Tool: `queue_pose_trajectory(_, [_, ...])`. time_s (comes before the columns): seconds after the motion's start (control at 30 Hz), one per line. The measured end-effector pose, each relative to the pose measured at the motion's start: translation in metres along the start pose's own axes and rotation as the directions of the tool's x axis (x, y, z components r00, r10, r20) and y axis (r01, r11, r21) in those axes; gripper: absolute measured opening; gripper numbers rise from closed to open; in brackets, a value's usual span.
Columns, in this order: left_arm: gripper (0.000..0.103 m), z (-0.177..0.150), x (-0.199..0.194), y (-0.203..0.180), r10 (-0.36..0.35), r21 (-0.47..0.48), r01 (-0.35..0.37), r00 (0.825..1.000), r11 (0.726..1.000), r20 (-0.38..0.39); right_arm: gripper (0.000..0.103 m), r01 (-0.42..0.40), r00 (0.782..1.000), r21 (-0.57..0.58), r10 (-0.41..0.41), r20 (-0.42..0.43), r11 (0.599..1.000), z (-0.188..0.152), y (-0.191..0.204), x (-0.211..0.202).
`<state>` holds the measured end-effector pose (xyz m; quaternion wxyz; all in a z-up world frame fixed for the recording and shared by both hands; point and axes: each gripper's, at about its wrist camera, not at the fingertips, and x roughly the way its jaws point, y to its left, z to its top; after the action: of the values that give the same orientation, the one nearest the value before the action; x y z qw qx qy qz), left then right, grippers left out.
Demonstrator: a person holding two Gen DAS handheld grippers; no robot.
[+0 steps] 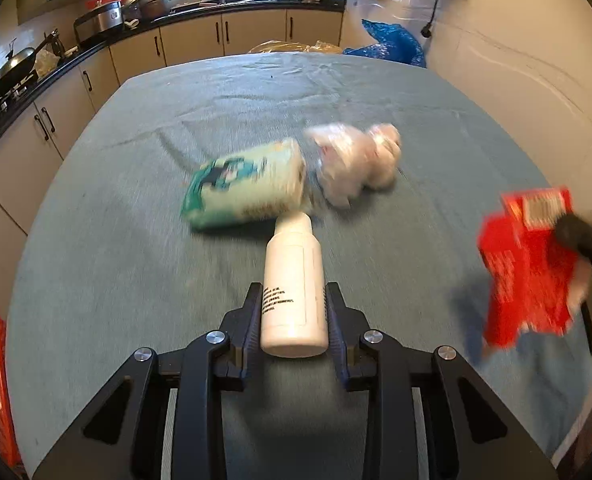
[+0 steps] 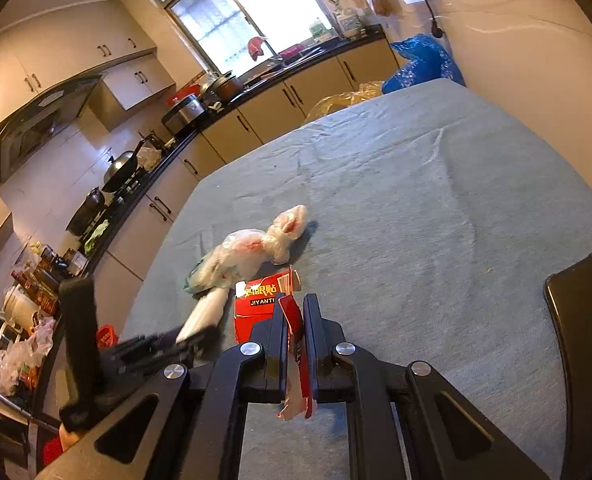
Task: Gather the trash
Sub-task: 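Lift and carry the spray bottle and red wrapper with both tools over the basket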
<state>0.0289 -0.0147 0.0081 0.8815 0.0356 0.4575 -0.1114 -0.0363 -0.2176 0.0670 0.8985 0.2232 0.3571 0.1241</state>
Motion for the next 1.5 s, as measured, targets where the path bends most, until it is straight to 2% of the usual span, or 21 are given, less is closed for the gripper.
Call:
queue_pose_trajectory(0.1, [0.029, -0.026, -0.017, 0.004, -0.018, -0.006, 0.018, 1.0, 1.0, 0.004, 0.008, -0.013, 1.0, -0.027, 0.013, -0.006, 1.0, -0.005, 0.01, 0.001])
queue_pose_trajectory(0.27, [0.029, -0.048, -0.033, 0.012, -0.02, -0.02, 0.021, 1.0, 1.0, 0.006, 0.008, -0.028, 0.999, -0.05, 0.027, -0.029, 0.998, -0.014, 0.024, 0.01])
queue_pose_trajectory(0.5, [0.029, -0.039, -0.026, 0.015, -0.006, -0.025, 0.006, 1.0, 1.0, 0.007, 0.008, -0.04, 0.999, -0.08, 0.038, -0.029, 0.996, -0.026, 0.041, 0.005])
queue_pose_trajectory(0.7, [0.029, -0.043, -0.029, 0.021, -0.003, -0.063, 0.005, 0.999, 0.998, 0.033, 0.008, -0.033, 0.999, -0.097, 0.032, -0.014, 0.995, -0.027, 0.045, -0.004])
queue_pose_trajectory(0.93, [0.029, -0.051, -0.062, 0.026, 0.0, -0.093, 0.011, 0.993, 0.996, 0.115, 0.008, -0.047, 0.999, -0.116, 0.046, -0.014, 0.992, -0.028, 0.051, -0.006])
queue_pose_trajectory(1.2, [0.029, -0.059, -0.095, 0.029, 0.04, -0.092, -0.023, 0.982, 0.995, 0.186, 0.008, -0.065, 0.998, -0.148, 0.063, -0.024, 0.987, -0.034, 0.065, -0.006])
queue_pose_trajectory(1.5, [0.029, -0.065, -0.106, 0.044, 0.068, -0.118, -0.045, 0.976, 0.992, 0.206, 0.008, -0.073, 0.996, -0.191, 0.064, -0.056, 0.979, -0.043, 0.083, 0.005])
